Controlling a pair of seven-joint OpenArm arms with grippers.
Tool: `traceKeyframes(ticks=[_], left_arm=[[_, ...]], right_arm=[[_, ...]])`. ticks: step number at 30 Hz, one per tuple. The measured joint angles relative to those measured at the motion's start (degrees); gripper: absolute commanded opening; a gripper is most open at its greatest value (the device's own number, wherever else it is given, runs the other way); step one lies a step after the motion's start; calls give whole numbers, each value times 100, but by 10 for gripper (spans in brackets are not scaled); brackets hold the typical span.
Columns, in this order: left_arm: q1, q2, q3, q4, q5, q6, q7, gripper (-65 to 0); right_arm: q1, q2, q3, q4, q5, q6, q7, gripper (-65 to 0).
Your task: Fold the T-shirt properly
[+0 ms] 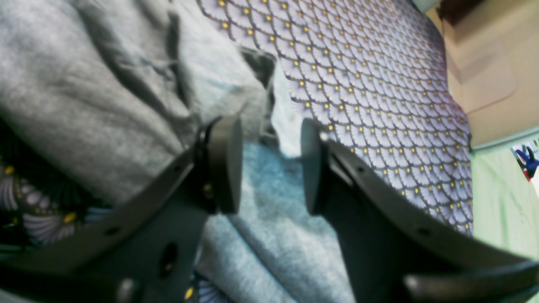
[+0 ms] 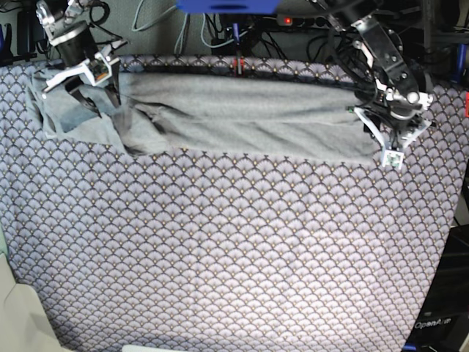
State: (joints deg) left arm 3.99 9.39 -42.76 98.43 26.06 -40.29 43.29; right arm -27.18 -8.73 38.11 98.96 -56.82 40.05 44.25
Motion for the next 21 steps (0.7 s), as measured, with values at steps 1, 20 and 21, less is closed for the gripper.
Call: traceKeyframes(ticks=[1, 20, 21], left_arm=[[0, -2, 0, 0, 2, 0, 2, -424], [-2, -2, 0, 0, 2, 0, 0, -424], [-2, -2, 0, 2, 2, 0, 2, -424]], right_arm=[[-2, 0, 2, 0, 2, 0, -2, -402], [160, 0, 9, -162, -284, 0, 0, -402], [160, 0, 9, -162, -284, 0, -2, -402]])
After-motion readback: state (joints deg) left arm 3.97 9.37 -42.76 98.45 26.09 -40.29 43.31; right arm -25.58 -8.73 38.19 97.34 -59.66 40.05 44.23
